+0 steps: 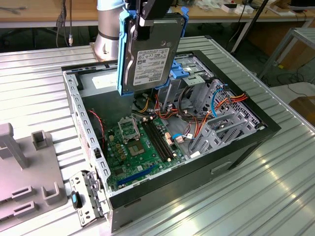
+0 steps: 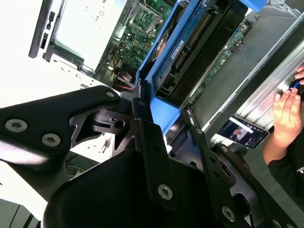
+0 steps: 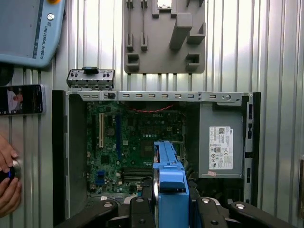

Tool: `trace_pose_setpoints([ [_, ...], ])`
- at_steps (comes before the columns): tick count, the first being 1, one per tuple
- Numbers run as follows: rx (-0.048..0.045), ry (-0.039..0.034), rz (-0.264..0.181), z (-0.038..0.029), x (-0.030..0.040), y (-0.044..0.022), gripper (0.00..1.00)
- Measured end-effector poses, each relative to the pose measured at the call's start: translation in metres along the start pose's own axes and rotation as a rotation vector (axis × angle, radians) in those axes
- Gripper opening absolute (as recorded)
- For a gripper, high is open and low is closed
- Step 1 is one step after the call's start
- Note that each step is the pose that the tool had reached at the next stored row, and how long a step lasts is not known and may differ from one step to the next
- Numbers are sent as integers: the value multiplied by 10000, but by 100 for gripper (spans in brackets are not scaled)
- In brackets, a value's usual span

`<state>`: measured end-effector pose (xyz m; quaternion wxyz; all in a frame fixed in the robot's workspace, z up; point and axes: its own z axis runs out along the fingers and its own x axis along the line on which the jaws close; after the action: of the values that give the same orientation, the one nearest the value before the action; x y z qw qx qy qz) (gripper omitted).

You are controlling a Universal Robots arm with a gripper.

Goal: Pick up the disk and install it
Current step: 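Insert the disk into the insertion slot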

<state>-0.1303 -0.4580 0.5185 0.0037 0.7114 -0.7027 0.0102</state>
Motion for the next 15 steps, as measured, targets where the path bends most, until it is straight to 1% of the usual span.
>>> trace_pose_setpoints([
  [2, 0, 0, 0, 0, 0, -22, 36],
  [3, 0, 0, 0, 1, 1, -65, 36],
  [8, 0, -1, 1, 2, 2, -158, 36],
  [12, 0, 0, 0, 3, 4, -304, 36],
  [15, 0, -1, 0, 4, 5, -371, 36],
])
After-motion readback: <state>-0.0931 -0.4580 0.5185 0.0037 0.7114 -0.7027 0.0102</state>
